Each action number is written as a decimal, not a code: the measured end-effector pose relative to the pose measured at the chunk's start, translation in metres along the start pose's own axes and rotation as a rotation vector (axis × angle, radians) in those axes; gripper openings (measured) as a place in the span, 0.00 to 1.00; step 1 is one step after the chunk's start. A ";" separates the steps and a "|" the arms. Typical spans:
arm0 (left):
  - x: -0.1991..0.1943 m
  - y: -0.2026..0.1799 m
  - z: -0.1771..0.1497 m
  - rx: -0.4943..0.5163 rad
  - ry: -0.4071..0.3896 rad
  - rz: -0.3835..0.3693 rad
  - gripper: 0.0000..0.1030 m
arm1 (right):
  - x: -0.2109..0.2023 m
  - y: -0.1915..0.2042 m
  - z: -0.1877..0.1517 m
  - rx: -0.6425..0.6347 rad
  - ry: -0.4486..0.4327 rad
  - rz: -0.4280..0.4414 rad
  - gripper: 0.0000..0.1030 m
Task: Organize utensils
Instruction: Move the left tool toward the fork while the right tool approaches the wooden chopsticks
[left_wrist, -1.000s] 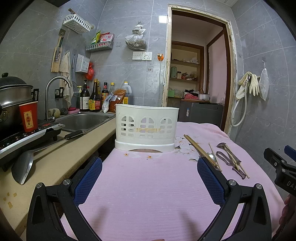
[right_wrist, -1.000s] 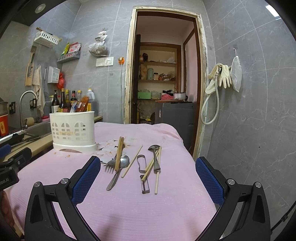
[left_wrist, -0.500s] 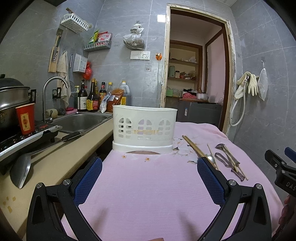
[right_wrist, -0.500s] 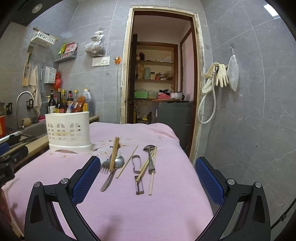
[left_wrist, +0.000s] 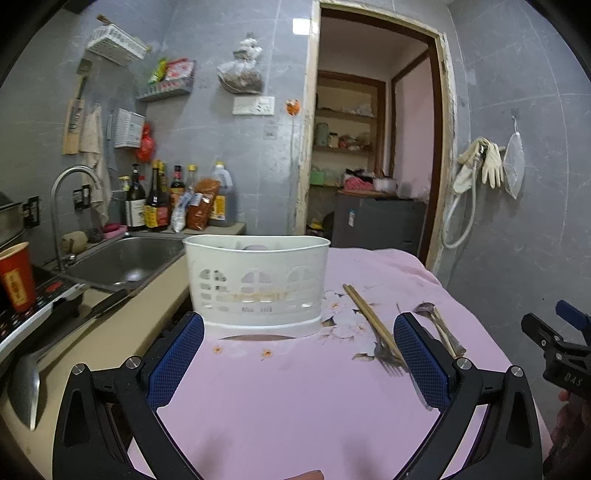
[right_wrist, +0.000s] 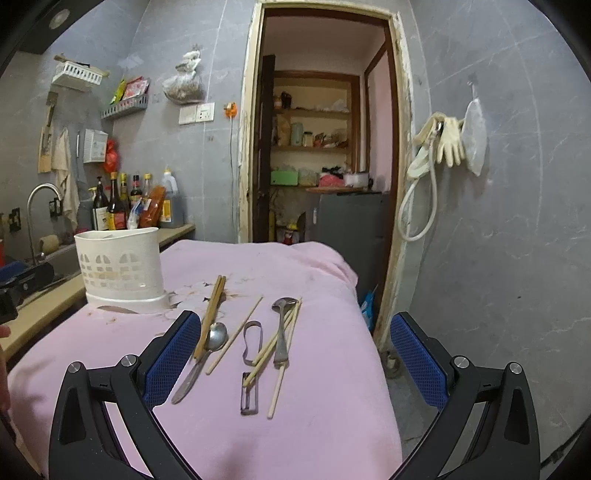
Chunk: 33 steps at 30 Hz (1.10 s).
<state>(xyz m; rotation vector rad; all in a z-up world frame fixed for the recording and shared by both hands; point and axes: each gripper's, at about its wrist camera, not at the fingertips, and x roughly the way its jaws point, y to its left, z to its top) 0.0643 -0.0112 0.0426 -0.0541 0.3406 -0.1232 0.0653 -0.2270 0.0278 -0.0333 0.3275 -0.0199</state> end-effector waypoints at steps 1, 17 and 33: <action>0.006 -0.002 0.003 0.006 0.013 -0.010 0.98 | 0.004 -0.003 0.003 0.004 0.009 0.009 1.00; 0.109 -0.028 0.038 0.028 0.205 -0.173 0.96 | 0.108 -0.040 0.027 -0.022 0.222 0.114 0.74; 0.220 -0.048 0.013 0.087 0.489 -0.316 0.23 | 0.172 -0.042 0.002 0.042 0.454 0.248 0.30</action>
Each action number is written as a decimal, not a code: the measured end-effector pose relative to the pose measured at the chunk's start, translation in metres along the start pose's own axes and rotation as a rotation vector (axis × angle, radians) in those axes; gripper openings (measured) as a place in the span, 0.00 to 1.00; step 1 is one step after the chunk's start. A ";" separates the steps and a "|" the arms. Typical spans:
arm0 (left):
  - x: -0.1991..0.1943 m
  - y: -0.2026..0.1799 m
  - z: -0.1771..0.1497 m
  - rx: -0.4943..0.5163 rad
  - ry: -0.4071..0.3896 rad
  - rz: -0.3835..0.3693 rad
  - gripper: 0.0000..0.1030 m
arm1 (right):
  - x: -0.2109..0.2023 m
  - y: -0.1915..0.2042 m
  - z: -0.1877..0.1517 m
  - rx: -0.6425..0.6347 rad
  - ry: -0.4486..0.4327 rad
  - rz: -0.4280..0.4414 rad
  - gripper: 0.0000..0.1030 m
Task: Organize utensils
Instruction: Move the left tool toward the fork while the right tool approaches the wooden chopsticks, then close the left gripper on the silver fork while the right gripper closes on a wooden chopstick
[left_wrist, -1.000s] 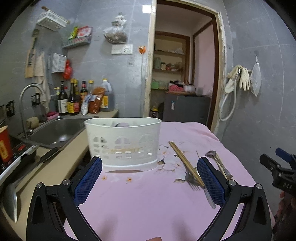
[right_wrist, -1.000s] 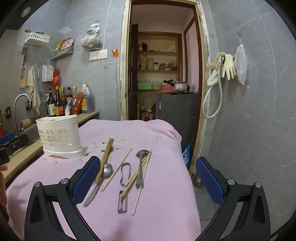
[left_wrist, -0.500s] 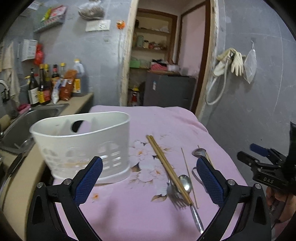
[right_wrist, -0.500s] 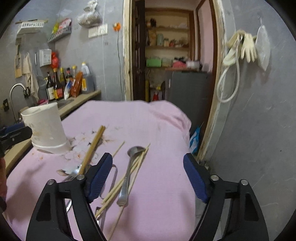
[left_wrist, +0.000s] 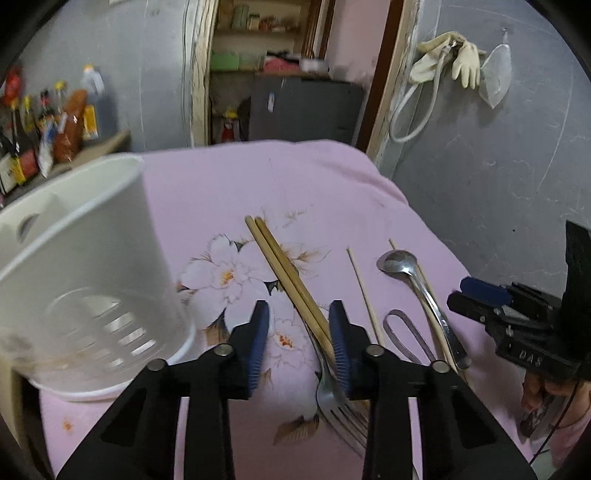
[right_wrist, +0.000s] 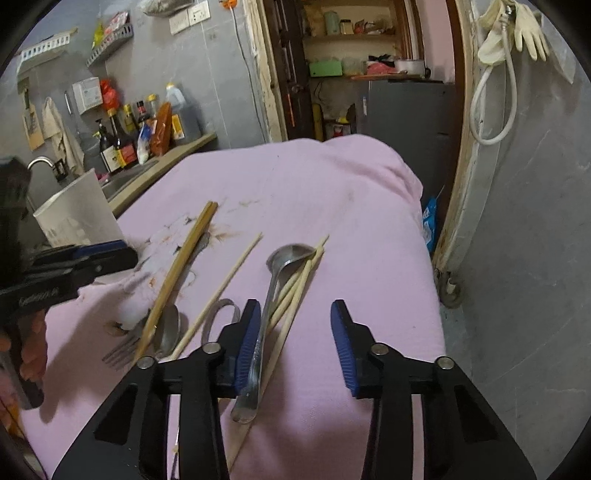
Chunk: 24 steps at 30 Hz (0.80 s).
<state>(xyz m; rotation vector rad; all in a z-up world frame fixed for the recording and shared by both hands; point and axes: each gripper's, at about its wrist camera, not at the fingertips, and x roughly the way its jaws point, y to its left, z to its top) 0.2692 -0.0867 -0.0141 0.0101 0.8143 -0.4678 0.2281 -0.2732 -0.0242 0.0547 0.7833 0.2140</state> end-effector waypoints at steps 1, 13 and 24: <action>0.006 0.004 0.001 -0.014 0.014 -0.013 0.21 | 0.002 -0.001 -0.001 0.002 0.007 0.003 0.28; 0.031 0.019 0.008 -0.054 0.105 -0.038 0.14 | 0.015 -0.004 0.001 -0.004 0.061 0.004 0.19; 0.044 0.019 0.016 -0.086 0.139 -0.089 0.12 | 0.027 0.000 0.007 -0.031 0.091 -0.005 0.13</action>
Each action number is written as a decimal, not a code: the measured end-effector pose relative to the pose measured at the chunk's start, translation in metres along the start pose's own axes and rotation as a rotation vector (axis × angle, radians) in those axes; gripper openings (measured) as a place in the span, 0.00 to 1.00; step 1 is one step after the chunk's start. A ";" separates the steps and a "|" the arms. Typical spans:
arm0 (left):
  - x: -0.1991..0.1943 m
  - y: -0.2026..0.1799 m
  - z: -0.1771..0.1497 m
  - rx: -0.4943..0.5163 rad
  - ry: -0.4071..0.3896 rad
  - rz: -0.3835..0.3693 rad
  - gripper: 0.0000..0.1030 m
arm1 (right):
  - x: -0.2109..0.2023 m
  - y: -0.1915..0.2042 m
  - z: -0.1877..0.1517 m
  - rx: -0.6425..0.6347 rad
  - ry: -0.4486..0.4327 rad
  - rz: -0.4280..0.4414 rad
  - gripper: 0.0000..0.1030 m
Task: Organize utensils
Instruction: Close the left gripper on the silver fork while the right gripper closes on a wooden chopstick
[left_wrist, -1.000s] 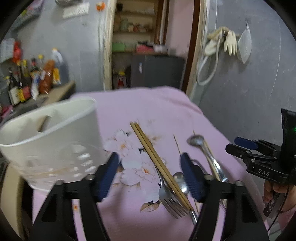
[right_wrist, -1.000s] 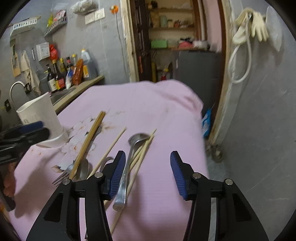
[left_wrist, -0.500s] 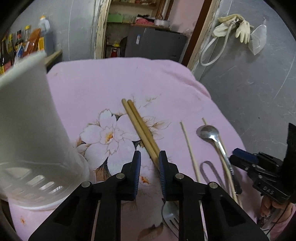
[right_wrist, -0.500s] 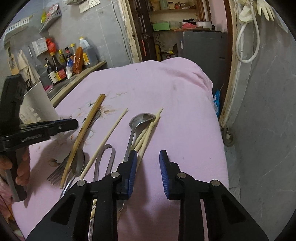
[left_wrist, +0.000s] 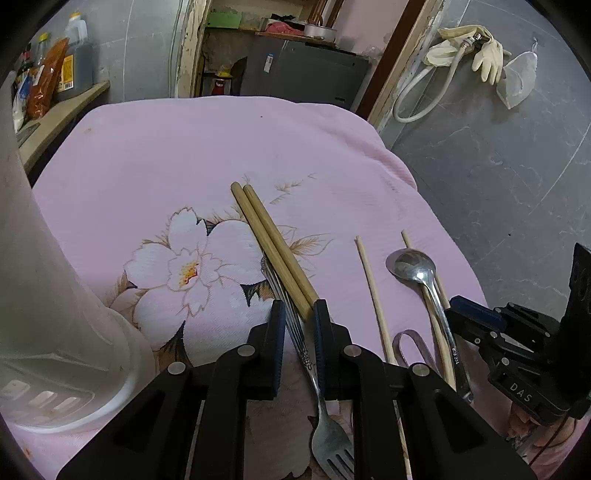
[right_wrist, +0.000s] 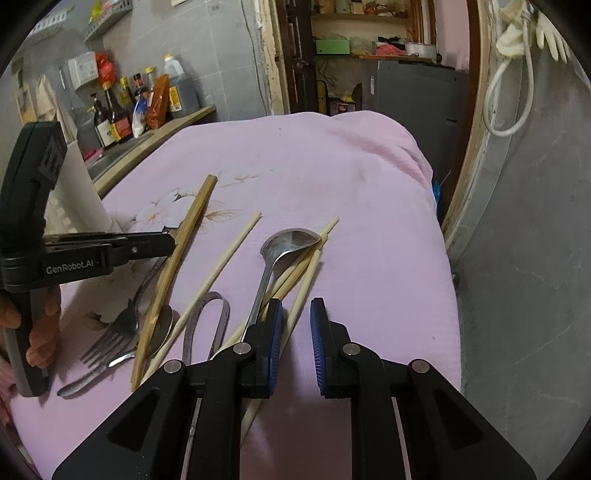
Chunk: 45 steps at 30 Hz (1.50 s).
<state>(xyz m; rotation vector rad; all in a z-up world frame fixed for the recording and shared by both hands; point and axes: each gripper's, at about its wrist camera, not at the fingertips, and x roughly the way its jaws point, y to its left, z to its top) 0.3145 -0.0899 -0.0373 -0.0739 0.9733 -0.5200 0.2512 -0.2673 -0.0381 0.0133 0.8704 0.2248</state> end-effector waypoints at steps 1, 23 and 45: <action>0.000 0.000 0.001 -0.004 0.003 -0.003 0.12 | 0.000 0.000 0.000 0.004 0.000 0.003 0.13; -0.018 0.001 -0.012 -0.111 0.036 -0.101 0.00 | -0.018 -0.001 -0.015 0.014 -0.001 0.019 0.04; -0.008 0.002 -0.011 -0.073 0.109 -0.110 0.12 | -0.035 0.006 -0.045 -0.022 0.025 0.015 0.04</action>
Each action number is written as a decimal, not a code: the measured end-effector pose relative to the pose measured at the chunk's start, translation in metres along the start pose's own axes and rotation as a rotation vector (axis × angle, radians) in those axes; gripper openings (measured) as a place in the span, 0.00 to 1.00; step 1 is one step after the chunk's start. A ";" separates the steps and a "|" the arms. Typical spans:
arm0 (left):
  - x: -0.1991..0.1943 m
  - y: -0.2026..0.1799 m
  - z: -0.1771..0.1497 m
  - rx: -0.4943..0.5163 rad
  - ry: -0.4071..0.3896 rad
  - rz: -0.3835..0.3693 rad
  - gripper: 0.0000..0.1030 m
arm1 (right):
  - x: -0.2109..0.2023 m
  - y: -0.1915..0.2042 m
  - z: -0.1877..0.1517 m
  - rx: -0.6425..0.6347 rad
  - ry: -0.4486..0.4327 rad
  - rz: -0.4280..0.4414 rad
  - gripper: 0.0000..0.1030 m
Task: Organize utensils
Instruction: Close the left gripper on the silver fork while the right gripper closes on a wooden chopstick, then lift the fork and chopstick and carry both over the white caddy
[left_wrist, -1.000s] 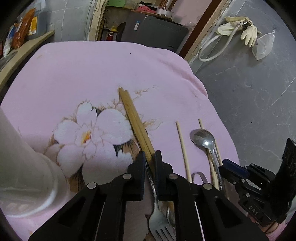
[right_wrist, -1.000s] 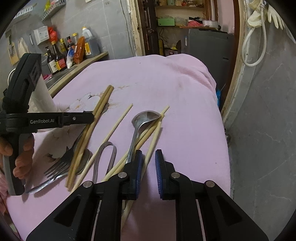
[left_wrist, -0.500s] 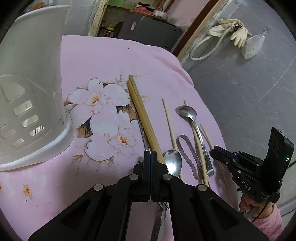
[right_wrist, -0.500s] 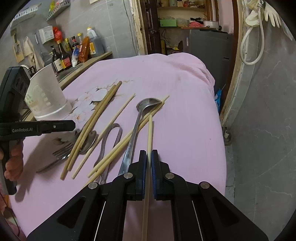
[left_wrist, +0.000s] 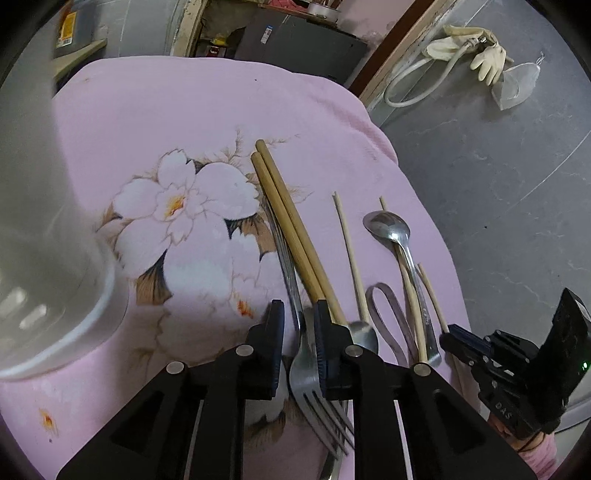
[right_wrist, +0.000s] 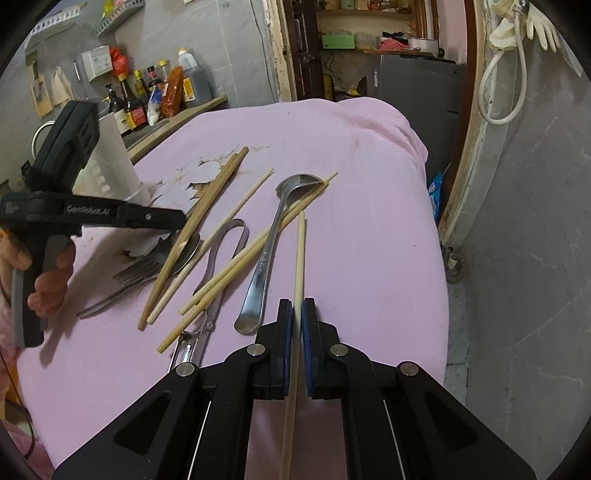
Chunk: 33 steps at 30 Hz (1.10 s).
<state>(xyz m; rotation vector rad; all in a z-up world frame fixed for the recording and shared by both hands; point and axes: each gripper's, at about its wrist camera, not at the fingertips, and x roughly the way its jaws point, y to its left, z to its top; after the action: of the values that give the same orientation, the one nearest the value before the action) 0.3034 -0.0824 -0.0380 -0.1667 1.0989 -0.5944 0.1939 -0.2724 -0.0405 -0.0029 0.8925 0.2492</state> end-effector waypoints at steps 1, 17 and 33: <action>0.003 -0.001 0.004 -0.001 0.006 0.005 0.12 | 0.001 0.001 0.001 -0.004 0.000 -0.005 0.04; -0.005 -0.002 -0.011 0.050 0.073 0.006 0.04 | 0.015 0.015 0.017 -0.117 0.081 -0.075 0.05; -0.027 0.003 -0.038 -0.041 0.032 -0.042 0.01 | 0.006 -0.002 0.013 0.088 0.043 0.064 0.03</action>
<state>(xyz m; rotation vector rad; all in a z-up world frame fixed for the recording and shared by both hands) 0.2626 -0.0597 -0.0348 -0.2170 1.1414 -0.6138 0.2073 -0.2714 -0.0371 0.1022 0.9472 0.2701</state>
